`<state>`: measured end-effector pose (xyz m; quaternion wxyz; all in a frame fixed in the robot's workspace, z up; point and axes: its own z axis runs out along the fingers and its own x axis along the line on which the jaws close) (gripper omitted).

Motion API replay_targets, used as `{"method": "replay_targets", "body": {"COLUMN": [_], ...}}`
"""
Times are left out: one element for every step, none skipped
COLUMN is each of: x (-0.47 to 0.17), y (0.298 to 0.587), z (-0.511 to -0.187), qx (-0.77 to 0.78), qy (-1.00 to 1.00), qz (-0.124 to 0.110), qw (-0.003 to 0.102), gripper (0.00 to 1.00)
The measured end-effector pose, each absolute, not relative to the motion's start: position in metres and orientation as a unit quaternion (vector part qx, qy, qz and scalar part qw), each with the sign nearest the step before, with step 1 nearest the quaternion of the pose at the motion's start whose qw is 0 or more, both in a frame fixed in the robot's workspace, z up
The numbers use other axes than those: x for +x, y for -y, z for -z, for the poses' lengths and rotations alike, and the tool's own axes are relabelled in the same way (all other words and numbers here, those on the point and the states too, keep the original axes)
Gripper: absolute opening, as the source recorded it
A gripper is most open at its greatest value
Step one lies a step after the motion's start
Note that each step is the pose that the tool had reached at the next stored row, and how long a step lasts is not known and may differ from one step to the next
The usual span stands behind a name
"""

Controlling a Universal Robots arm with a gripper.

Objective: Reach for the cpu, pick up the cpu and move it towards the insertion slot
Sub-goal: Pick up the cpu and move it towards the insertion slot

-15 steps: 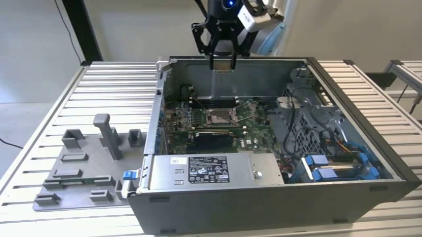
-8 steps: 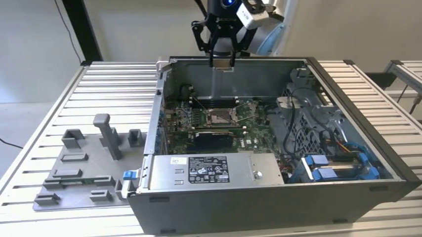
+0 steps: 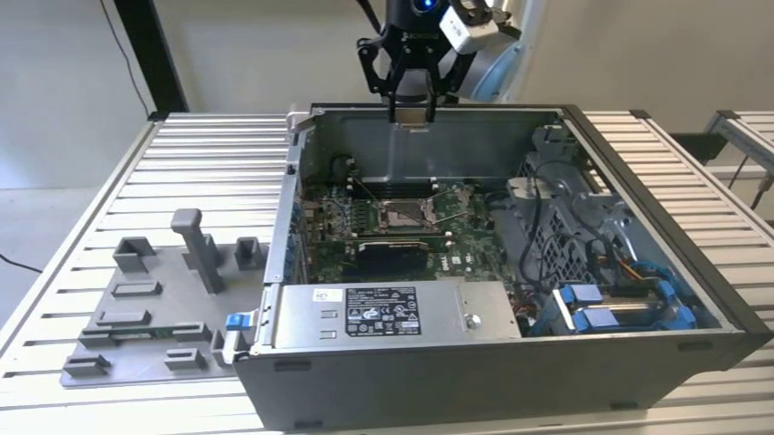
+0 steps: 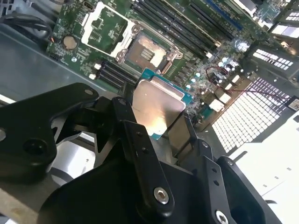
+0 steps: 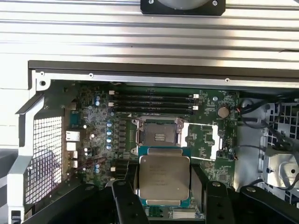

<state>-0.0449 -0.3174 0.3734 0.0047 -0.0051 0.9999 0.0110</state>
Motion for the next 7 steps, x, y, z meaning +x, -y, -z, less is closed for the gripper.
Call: {"method": "replay_targets", "body": {"x": [-0.0448, -0.0447, -0.0446, -0.0445, -0.0445, -0.0445, -0.0446], "y": [0.3173, 0.3171, 0.3169, 0.3169, 0.3169, 0.3169, 0.3169], "z": [-0.3734, -0.3733, -0.3733, -0.3732, -0.3732, -0.3732, -0.3732], "qx": [-0.005, -0.005, -0.005, -0.005, -0.005, -0.005, -0.005], "qy": [-1.000, -1.000, -1.000, -1.000, -1.000, -1.000, -1.000], "qz": [-0.011, -0.011, -0.011, -0.011, -0.011, -0.011, -0.011], "qw": [0.005, 0.005, 0.005, 0.005, 0.005, 0.005, 0.005], "gripper": [0.00, 0.00, 0.00, 0.00, 0.00, 0.00, 0.00]}}
